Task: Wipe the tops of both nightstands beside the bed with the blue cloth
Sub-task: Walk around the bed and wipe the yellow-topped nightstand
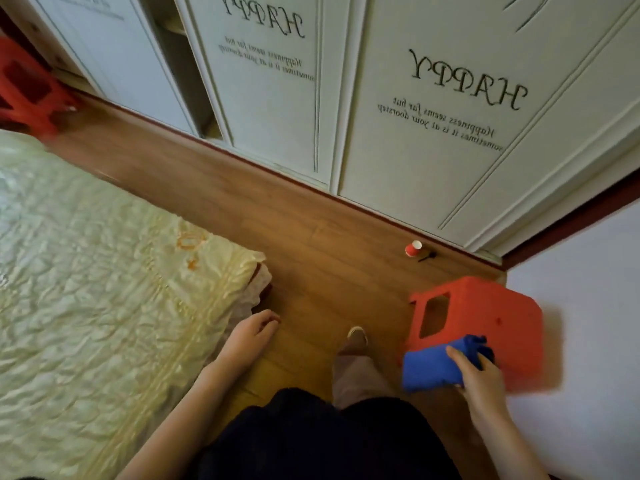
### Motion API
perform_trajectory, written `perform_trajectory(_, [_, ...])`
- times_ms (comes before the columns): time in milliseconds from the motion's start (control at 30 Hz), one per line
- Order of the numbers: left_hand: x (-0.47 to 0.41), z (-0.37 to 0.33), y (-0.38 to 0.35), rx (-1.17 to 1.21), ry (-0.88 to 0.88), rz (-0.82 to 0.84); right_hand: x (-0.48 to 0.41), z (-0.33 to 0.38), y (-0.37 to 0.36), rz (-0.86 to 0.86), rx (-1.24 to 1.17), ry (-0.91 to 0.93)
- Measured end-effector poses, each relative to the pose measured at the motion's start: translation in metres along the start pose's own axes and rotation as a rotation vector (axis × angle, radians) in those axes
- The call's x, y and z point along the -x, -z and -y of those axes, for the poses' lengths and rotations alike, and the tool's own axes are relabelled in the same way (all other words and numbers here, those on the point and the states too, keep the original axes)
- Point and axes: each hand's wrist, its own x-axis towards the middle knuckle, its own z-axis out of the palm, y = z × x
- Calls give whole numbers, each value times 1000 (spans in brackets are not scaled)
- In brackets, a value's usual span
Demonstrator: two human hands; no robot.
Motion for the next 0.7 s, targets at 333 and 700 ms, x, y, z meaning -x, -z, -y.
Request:
perform_trajectory(333, [-86, -71, 24, 280, 289, -309, -144, 207, -145, 529, 288, 251])
perform_trajectory(700, [-154, -29, 61, 596, 640, -624, -202, 330, -380, 862, 500, 398])
